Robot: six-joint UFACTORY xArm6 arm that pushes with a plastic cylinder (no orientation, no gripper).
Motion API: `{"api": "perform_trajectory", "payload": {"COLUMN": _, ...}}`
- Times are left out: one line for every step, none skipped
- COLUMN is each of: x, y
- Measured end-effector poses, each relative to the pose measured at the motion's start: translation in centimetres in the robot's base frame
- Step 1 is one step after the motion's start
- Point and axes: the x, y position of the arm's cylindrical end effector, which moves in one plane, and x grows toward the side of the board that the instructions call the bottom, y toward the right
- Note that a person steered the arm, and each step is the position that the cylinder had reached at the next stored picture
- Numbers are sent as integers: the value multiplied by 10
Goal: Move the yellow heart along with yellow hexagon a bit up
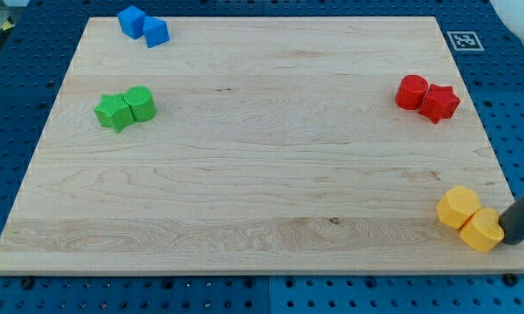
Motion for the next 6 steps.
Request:
{"api": "perform_trajectory", "payload": {"x": -7, "y": -6}}
{"api": "perform_trajectory", "payload": {"x": 2, "y": -11}}
{"api": "perform_trajectory", "payload": {"x": 25, "y": -11}}
{"api": "perform_trajectory", "payload": {"x": 25, "y": -12}}
{"api": "perform_trajectory", "payload": {"x": 25, "y": -16}}
{"api": "perform_trajectory", "payload": {"x": 25, "y": -28}}
